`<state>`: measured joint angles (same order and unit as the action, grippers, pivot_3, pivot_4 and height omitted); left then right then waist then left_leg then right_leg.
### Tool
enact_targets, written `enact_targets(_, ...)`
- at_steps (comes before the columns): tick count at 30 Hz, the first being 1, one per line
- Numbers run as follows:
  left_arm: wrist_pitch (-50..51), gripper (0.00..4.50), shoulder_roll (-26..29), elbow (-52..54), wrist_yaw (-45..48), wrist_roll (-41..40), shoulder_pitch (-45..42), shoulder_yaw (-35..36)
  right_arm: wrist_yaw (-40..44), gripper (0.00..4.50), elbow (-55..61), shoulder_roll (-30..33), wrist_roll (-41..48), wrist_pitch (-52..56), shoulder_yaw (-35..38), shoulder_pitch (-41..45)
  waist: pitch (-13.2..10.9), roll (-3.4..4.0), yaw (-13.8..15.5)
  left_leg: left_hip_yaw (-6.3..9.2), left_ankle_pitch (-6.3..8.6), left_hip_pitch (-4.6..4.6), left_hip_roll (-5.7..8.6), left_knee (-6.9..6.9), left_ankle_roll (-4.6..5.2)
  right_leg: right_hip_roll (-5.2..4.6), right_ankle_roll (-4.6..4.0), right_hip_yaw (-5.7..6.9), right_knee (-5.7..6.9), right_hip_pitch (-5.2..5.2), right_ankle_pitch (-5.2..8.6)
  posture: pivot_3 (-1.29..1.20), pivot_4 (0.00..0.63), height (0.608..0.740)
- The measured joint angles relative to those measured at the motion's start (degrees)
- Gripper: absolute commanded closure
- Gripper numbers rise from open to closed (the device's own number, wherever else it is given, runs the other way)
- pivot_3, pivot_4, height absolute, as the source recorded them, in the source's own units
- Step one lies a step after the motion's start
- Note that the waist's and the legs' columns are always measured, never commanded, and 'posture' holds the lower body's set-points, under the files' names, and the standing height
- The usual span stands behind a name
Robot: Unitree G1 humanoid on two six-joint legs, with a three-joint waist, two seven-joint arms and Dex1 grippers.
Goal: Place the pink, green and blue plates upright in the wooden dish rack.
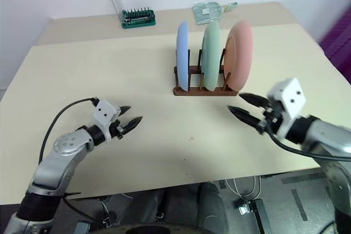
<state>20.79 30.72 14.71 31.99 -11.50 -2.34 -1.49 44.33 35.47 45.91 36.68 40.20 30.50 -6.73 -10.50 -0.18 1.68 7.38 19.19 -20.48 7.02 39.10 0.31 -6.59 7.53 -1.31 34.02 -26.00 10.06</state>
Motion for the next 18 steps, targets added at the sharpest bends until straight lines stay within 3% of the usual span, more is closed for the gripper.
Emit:
enact_targets(6,-3.07,1.51,0.06,-2.15,-0.02,0.85,0.28,1.02,0.57,2.21,-8.21,0.01,-6.99,-8.23,-1.9,-0.64,-0.01,0.04,0.08,0.11,0.07,0.93,-0.08,-0.02,0.1,0.06,0.25,0.13,-0.39,1.17,0.16,0.0,0.15,0.74)
enact_targets(18,-2.7,1.51,-1.72,0.88,-2.43,0.94,3.56,2.38,1.23,2.21,-20.76,-0.21,-13.54,-16.0,-9.48,2.95,-0.01,0.04,0.58,0.1,0.12,0.89,-0.06,-0.11,0.11,0.03,0.13,0.12,-0.48,1.11,0.07,0.0,0.15,0.74)
